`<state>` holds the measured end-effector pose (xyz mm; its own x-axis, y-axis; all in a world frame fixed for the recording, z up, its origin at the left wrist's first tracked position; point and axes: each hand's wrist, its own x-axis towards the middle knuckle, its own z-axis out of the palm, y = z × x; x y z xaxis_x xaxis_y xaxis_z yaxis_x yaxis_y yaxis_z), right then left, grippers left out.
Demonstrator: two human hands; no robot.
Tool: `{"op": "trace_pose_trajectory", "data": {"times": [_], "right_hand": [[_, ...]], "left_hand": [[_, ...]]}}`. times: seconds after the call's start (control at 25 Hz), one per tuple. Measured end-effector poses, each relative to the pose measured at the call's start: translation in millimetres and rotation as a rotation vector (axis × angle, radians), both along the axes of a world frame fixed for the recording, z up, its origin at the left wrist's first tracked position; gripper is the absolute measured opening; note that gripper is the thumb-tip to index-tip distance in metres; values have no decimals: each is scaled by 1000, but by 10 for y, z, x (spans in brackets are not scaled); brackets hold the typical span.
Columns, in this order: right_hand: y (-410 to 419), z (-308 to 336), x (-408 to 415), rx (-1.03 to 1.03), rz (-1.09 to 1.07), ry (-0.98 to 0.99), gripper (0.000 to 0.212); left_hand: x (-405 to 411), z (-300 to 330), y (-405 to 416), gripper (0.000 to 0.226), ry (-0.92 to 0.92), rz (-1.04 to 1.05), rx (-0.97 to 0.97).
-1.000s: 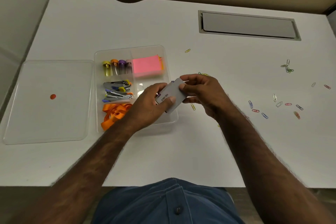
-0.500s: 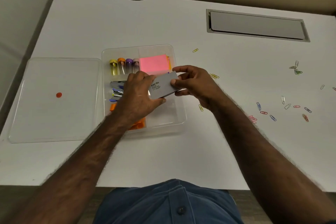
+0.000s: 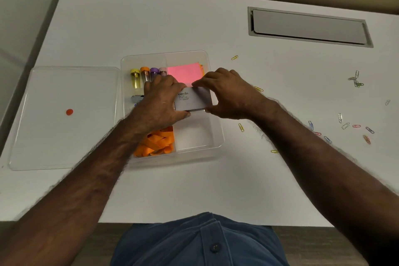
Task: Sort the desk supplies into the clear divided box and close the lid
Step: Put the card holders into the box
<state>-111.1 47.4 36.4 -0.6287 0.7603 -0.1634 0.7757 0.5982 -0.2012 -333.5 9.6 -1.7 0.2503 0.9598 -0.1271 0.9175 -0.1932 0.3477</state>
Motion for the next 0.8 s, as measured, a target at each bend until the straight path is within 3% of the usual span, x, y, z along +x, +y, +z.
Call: {"op": "trace_pose_trajectory", "data": {"times": [0.4, 0.8], "right_hand": [[86, -150, -64, 74, 22, -77, 68], [119, -94, -115, 99, 64, -115, 46]], "left_hand": [[-17, 74, 14, 89, 18, 1, -60], [-25, -29, -99, 65, -63, -19, 85]]}}
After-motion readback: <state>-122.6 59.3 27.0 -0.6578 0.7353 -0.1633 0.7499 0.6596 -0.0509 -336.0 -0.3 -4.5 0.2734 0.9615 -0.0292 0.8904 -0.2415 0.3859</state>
